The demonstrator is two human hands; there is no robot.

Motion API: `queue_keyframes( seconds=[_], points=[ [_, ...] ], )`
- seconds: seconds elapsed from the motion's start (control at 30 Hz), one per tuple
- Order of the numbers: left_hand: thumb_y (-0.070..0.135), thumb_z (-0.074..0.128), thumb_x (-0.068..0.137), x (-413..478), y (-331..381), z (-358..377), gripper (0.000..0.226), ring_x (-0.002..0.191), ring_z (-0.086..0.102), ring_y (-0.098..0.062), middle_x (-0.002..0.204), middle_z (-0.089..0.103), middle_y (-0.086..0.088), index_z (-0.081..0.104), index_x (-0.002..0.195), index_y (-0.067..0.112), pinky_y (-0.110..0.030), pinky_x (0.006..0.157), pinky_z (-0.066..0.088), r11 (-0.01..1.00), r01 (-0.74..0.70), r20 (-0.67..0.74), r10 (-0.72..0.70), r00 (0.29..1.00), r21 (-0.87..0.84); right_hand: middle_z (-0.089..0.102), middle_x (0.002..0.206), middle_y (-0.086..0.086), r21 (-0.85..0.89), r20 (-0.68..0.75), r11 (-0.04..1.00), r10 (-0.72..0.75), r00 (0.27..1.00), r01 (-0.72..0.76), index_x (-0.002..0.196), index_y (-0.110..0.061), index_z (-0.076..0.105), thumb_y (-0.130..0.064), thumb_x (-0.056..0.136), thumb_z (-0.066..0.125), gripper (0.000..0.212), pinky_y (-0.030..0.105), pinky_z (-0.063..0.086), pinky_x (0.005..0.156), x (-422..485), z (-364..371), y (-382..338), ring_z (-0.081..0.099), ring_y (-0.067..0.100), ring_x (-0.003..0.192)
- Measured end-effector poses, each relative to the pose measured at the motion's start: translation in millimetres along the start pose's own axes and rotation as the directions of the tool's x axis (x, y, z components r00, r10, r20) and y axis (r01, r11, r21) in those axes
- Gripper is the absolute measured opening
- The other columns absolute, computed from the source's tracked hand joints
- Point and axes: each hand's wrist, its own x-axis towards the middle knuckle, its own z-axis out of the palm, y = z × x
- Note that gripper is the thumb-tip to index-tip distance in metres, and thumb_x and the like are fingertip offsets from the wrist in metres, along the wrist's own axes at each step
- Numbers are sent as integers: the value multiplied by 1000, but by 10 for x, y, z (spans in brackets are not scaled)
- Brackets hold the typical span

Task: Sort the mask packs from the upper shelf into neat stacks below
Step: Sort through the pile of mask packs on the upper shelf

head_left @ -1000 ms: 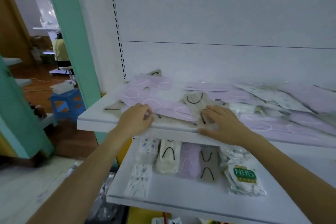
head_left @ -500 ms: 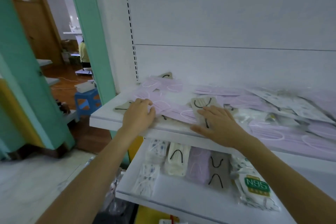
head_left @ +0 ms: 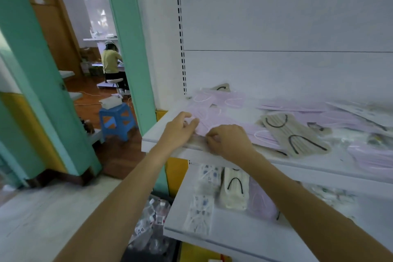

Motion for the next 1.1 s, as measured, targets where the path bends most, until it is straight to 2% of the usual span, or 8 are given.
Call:
queue_keyframes(
  seconds=[0.1, 0.27, 0.47, 0.7, 0.83, 0.9, 1.0, 1.1],
  points=[
    [29, 63, 89, 100, -39, -57, 52, 104, 54, -24, 114, 54, -11, 43, 135, 14, -28, 86, 41, 991, 49, -5, -50, 999, -126, 68, 103, 4, 269, 71, 963, -39, 997, 19, 105, -15, 69, -30, 95, 49, 27, 26, 42, 79, -86, 27, -135, 60, 21, 95],
    [-4, 63, 82, 218, -185, -124, 55, 120, 43, -18, 136, 45, -10, 47, 133, 10, -15, 82, 33, 971, 18, -134, -51, 990, -237, 59, 126, -2, 473, 61, 879, 28, 998, -53, 122, -21, 61, -32, 96, 47, 31, 23, 37, 94, -135, 41, -168, 53, 14, 115],
    [-6, 40, 89, 299, -349, -423, 47, 130, 40, -22, 142, 43, -8, 48, 133, 9, -27, 103, 33, 969, 5, -225, -62, 972, -245, 37, 147, 3, 67, 144, 978, 185, 972, -196, 146, -21, 27, -46, 88, 55, 69, 34, 25, 110, 50, 22, -75, 33, 21, 135],
    [-7, 38, 89, 258, -477, -584, 48, 132, 36, -16, 144, 40, -2, 46, 134, 11, -15, 94, 26, 969, -17, -177, -27, 984, -245, 17, 155, 6, 29, 78, 953, 300, 951, -303, 147, -23, 26, -40, 89, 55, 67, 35, 15, 113, -56, -37, -59, 16, 23, 142],
    [-7, 39, 90, 207, -437, -528, 49, 124, 40, -11, 143, 41, -2, 46, 134, 11, -8, 83, 30, 966, -45, -135, 10, 991, -256, 36, 143, 15, -265, 176, 823, 554, 814, -503, 137, -19, 38, -55, 89, 45, 60, 44, 22, 109, -173, -142, 119, 30, 33, 134],
    [-8, 39, 89, 180, -396, -482, 49, 126, 41, -13, 142, 42, -2, 46, 134, 11, -13, 91, 33, 964, -60, -137, 25, 990, -260, 45, 136, 14, -303, 174, 825, 540, 823, -477, 131, -19, 45, -57, 90, 39, 55, 42, 25, 106, -164, -116, 92, 37, 33, 128],
    [-8, 39, 89, 135, -347, -418, 50, 122, 42, -10, 141, 43, -1, 46, 134, 12, -19, 97, 36, 955, -75, -143, 35, 989, -287, 44, 140, 11, -18, 145, 940, 340, 929, -341, 142, -21, 35, -48, 92, 46, 58, 38, 31, 104, -105, -56, -25, 38, 31, 129],
    [-7, 38, 90, 115, -362, -393, 50, 94, 44, 3, 136, 43, 4, 45, 135, 13, -2, 70, 35, 944, -56, -133, 13, 991, -325, 35, 148, 1, 303, 72, 925, 216, 974, -228, 145, -25, 29, -39, 90, 56, 63, 29, 27, 106, -78, -52, -86, 34, 20, 135]
  ],
)
